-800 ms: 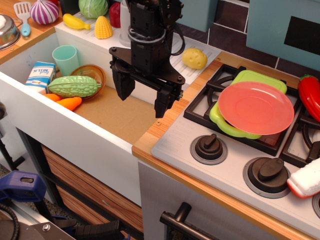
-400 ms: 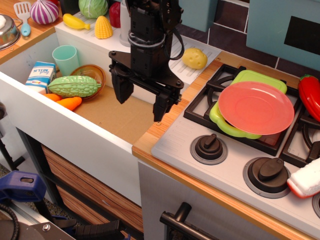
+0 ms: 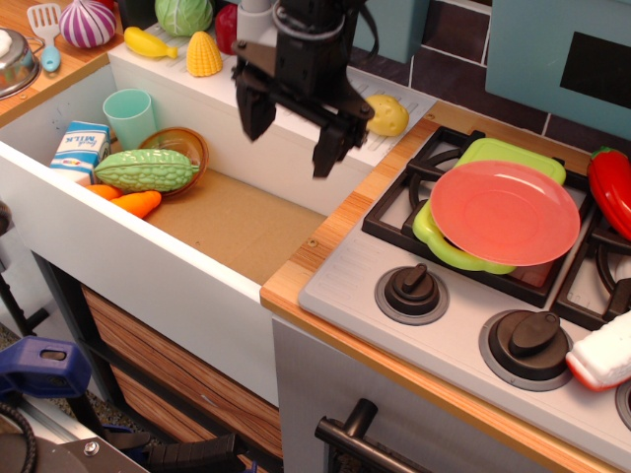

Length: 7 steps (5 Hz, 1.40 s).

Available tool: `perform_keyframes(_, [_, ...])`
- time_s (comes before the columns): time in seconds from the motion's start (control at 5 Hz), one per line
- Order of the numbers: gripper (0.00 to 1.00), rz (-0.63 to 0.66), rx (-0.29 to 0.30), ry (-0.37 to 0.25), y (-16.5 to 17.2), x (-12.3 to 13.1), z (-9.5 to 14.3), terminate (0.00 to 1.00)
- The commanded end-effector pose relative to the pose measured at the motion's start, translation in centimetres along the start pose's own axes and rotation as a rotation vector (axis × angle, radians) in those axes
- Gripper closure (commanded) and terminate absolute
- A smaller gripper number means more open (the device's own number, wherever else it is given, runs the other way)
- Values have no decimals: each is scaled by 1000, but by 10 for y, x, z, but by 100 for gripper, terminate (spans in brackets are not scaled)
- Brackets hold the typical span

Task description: Put potato on plate

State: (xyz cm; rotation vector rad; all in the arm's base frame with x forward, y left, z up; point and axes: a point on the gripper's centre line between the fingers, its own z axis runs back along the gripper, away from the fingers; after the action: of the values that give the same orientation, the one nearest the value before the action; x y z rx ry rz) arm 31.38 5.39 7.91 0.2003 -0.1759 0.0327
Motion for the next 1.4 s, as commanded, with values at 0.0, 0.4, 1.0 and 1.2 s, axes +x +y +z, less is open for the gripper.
perform_keyframes(0.0, [0, 4, 34, -147, 13, 49, 6, 0])
perform_keyframes(0.4, [0, -47, -20, -238, 9, 83, -26, 0])
perform_keyframes(1.0, [0, -117, -78, -306, 0, 130, -38, 0])
perform_keyframes(1.2, [0, -127, -99, -327, -3, 138, -44, 0])
